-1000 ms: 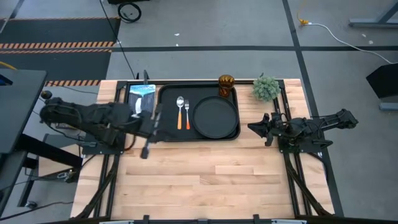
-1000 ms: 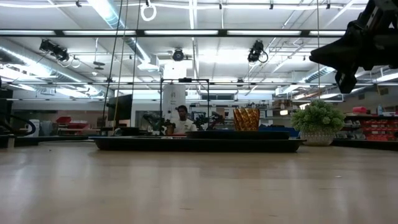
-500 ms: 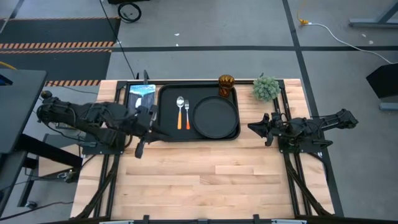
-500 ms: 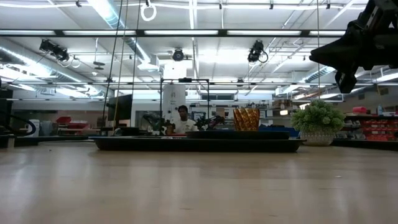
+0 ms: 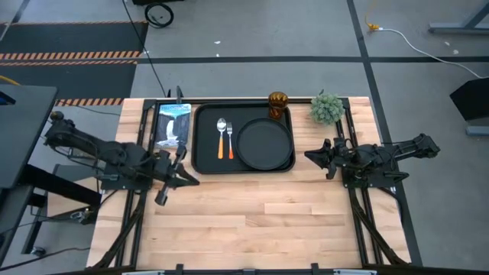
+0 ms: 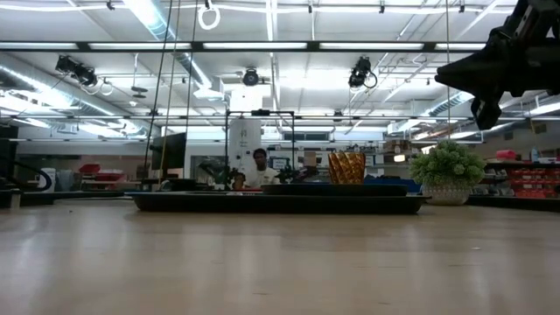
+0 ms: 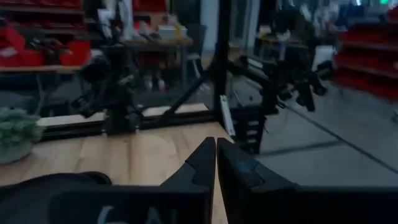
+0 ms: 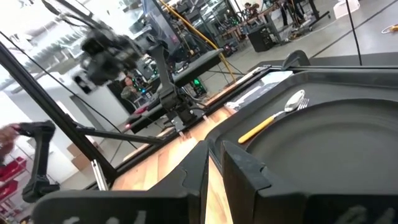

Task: Pick and place plate/cup/fork/spoon on tray
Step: Return to Home Position

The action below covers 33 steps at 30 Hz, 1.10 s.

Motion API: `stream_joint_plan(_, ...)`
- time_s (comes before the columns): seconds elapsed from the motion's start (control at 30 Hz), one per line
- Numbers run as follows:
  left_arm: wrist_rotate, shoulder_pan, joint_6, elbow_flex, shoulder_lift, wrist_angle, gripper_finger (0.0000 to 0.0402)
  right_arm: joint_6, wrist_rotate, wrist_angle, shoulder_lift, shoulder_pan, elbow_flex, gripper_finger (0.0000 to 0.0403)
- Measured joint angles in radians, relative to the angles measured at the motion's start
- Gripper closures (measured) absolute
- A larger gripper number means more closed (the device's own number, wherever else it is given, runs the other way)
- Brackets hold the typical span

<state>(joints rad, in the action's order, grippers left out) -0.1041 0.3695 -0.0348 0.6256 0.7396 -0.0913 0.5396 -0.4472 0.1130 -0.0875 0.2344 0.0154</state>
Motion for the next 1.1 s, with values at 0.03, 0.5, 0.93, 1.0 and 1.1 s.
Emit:
stream_joint_plan(0.03, -0.001, -0.006, -0.001, -0.062, -0.032, -0.051, 0.0379, 0.000, 0.000, 0.002, -0.001, 0.000, 0.000, 0.0353)
stream_joint_plan(0.5, 0.004, -0.040, -0.006, -0.596, -0.467, -0.377, 0.0379, 0.000, 0.000, 0.028, -0.006, 0.000, 0.000, 0.0353)
stream_joint_plan(0.93, 0.068, -0.128, -0.061, -0.616, -0.702, -0.014, 0.0379, 0.000, 0.001, 0.029, -0.006, 0.000, 0.000, 0.0353)
stream_joint_plan(1.0, 0.070, -0.151, -0.084, -0.616, -0.730, 0.053, 0.0379, 0.000, 0.000, 0.029, -0.006, 0.000, 0.000, 0.0353)
stream_joint_plan(1.1, 0.088, -0.187, -0.077, -0.615, -0.739, 0.064, 0.0379, 0.000, 0.001, 0.029, -0.006, 0.000, 0.000, 0.0353)
